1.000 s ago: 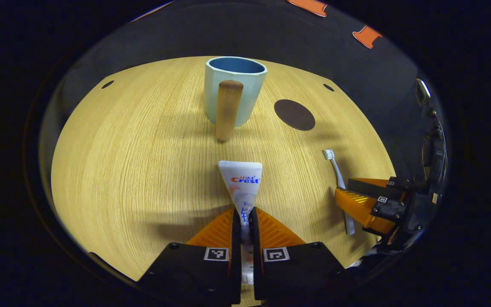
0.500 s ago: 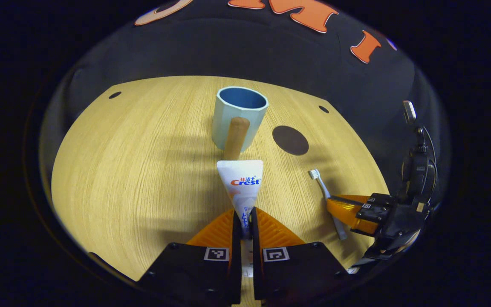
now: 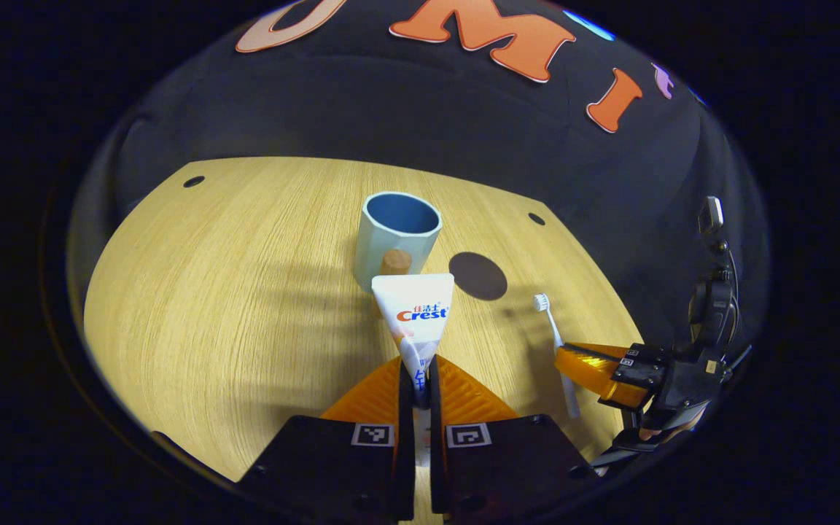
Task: Put the toothbrush and toothpaste on the desktop into the cup, then pick up the cup and place it on the coaster on the desktop.
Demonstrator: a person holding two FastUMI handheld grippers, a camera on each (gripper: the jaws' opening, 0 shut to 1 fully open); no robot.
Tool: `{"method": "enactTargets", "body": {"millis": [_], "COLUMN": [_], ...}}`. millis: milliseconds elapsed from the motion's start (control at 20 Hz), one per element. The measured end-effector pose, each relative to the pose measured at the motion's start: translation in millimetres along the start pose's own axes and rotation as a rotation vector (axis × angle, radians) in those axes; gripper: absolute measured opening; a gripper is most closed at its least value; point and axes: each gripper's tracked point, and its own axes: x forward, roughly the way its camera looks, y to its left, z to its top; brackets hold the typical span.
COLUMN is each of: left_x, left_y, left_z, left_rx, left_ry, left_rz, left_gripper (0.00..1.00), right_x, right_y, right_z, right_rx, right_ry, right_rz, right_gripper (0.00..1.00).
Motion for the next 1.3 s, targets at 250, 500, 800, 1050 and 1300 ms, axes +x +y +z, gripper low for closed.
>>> {"method": "enactTargets", "body": {"millis": [250,500,800,1050,1300], "left_x": [-10.9,-33.4,-41.9,-28.5,6.2], "left_y": [-6.0,-1.7,1.9,7.9,24.3], "left_z": [55.2,114.8,172.7,208.0,209.3], "left_rx": [-0.005,0.046,0.118,0.127,0.146], "left_ry": [-0.131,-0.263,-0.432,-0.552,-0.578], "left_rz": [-0.032,-0.007,0.005,-0.002,-0.01], "left_gripper": [0.12,0.12,0.12,0.12,0.12], "right_x": [-10.1,-19.9,-25.9,-18.1,-17.3], "right_y": [1.0,-0.9,-4.2,-0.1,5.1], "right_z": [25.0,59.5,110.7,134.9,149.5], "right_rx": [0.022,0.025,0.008,0.023,-0.003], "right_ry": [-0.076,-0.159,-0.329,-0.396,-0.472], "right_rz": [0.012,0.018,0.006,0.025,0.036], "right_gripper": [0.06,0.06,0.06,0.06,0.06]}}
